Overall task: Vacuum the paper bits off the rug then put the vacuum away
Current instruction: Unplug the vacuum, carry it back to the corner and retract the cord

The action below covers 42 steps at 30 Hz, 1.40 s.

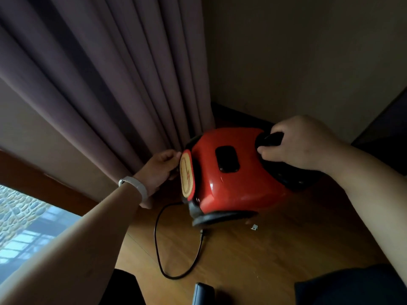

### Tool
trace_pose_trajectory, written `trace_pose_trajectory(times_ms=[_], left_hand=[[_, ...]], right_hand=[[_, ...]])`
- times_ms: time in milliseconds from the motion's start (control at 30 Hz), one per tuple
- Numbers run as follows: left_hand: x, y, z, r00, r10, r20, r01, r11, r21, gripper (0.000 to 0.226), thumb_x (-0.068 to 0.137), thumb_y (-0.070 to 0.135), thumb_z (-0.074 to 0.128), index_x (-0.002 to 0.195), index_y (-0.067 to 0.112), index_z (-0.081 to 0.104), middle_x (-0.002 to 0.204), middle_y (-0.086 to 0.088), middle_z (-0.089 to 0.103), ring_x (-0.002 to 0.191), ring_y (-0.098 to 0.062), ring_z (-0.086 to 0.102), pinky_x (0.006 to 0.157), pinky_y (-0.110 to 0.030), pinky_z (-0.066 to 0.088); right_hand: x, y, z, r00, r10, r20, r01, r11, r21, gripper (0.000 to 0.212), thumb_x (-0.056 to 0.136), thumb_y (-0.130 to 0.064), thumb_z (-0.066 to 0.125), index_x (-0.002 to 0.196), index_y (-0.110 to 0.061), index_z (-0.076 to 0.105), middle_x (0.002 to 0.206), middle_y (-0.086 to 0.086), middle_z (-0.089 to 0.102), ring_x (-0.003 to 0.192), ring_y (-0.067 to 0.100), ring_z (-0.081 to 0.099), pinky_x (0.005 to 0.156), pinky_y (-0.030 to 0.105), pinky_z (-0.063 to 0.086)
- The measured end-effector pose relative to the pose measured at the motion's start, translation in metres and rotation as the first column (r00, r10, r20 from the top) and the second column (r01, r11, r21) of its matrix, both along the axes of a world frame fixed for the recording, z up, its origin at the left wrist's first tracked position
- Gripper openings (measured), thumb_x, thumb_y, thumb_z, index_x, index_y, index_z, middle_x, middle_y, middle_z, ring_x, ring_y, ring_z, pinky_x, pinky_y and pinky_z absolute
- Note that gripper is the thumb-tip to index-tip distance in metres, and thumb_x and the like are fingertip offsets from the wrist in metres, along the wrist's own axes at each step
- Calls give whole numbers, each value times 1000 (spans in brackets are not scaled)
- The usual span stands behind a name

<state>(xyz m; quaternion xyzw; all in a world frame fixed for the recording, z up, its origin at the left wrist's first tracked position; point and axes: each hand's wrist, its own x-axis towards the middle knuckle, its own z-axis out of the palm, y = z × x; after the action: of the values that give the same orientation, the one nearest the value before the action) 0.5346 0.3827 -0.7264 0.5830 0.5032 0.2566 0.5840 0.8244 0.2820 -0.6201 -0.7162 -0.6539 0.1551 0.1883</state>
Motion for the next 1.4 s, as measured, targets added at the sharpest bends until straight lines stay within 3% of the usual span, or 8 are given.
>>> trace_pose_trajectory(times_ms=[100, 233, 467, 700, 867, 1133, 1267, 1400], left_hand=[[6, -8, -4, 994, 60, -89, -66, 995, -70, 33, 103, 26, 44, 75, 17, 59, 53, 6, 56, 44, -6, 46, 44, -20, 38], [22, -7, -9, 947, 140, -290, -77, 973, 219, 31, 102, 20, 46, 72, 12, 53, 60, -6, 53, 46, -15, 45, 45, -25, 36], [37, -33, 12, 569, 66, -820, 589, 663, 462, 25, 99, 30, 42, 108, 12, 58, 94, -9, 67, 85, -28, 63, 69, -32, 46], [47, -48, 43, 374, 10, -927, 840, 421, 343, 30, 96, 53, 44, 96, 29, 61, 90, 4, 67, 83, -16, 64, 64, -26, 42], [40, -30, 55, 394, -141, -908, 830, 479, 285, 35, 83, 66, 54, 86, 32, 60, 82, 13, 61, 80, -7, 58, 69, -28, 46], [-3, 9, 30, 829, -242, -504, 399, 888, 230, 37, 64, 59, 75, 71, 23, 67, 73, -1, 68, 70, -15, 61, 72, -37, 51], [-9, 11, 5, 960, -226, -164, 240, 968, 73, 69, 61, 76, 70, 76, 9, 61, 67, -3, 57, 67, -17, 51, 70, -30, 43], [4, 2, -9, 955, 40, 295, 17, 982, -188, 32, 88, 41, 61, 93, 10, 66, 86, -12, 62, 78, -25, 57, 75, -36, 46]], right_hand=[[10, 2, -5, 989, -91, -116, 93, 996, 10, 41, 75, -44, 75, 69, -4, 67, 62, 5, 65, 57, 16, 62, 46, 28, 44], [11, 8, -8, 973, -212, -86, 217, 975, 47, 42, 77, -48, 71, 73, -6, 67, 69, 7, 66, 62, 18, 62, 53, 30, 46], [15, 14, -14, 939, -344, -26, 345, 938, 36, 44, 74, -49, 69, 80, -6, 68, 77, 13, 69, 65, 26, 65, 64, 39, 57], [3, 14, -25, 990, -82, 113, 79, 996, 36, 47, 75, -51, 71, 68, -5, 64, 63, 8, 64, 56, 22, 61, 49, 32, 45], [-7, 11, -16, 933, 195, 302, -201, 979, -12, 46, 73, -59, 66, 53, -22, 49, 52, -7, 51, 50, 10, 50, 47, 28, 33], [-10, 1, -2, 932, 240, 272, -244, 970, -23, 43, 69, -60, 63, 53, -23, 52, 53, -6, 54, 53, 9, 52, 50, 26, 32], [-7, -5, 6, 950, 197, 241, -208, 978, 18, 40, 67, -59, 64, 53, -23, 54, 55, -6, 55, 54, 8, 52, 50, 27, 39], [7, -3, 3, 998, 27, 58, -31, 997, 71, 43, 69, -52, 71, 62, -11, 63, 60, 1, 60, 59, 15, 58, 54, 30, 44]])
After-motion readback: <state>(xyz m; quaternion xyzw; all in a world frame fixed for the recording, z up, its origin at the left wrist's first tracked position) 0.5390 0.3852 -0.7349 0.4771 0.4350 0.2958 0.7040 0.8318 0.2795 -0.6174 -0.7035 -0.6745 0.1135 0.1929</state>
